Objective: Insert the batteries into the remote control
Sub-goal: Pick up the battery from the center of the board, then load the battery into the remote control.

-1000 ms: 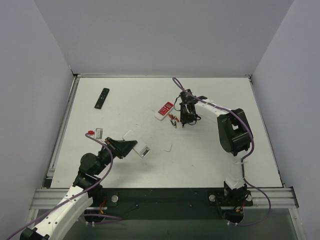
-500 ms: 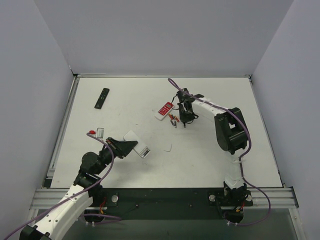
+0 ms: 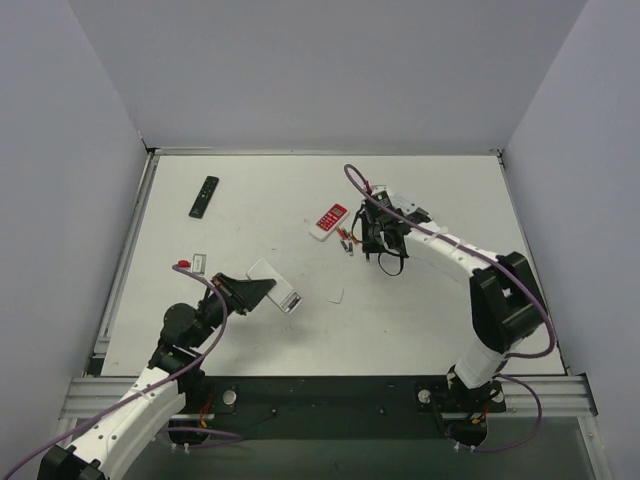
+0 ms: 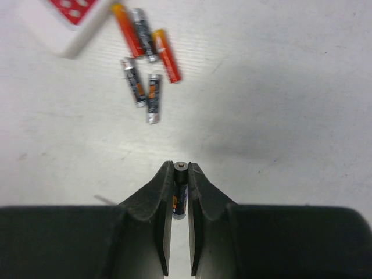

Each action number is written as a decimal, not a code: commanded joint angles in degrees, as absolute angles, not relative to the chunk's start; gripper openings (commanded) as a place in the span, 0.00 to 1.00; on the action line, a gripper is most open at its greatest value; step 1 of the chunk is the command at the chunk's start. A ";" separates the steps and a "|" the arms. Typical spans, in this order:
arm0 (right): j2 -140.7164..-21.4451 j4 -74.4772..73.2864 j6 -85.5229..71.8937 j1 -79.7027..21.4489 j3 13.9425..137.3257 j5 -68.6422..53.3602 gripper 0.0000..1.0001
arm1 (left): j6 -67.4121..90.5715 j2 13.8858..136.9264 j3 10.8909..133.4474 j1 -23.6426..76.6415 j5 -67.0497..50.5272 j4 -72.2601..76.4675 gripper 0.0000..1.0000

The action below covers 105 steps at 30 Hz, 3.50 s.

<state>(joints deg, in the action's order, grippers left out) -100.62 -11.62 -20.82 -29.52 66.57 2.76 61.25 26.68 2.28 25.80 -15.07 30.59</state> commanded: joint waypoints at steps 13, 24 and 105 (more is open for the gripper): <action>-66.72 31.98 -32.52 -46.56 41.50 2.19 0.00 | 74.08 19.25 -6.94 25.93 -7.74 38.58 0.00; -63.19 48.24 -25.40 -59.85 37.53 9.58 0.00 | 76.73 18.28 -7.82 26.02 -6.42 38.50 0.00; -77.96 60.38 -16.17 -78.31 41.92 25.93 0.00 | 88.51 12.92 -8.61 26.10 3.25 39.64 0.00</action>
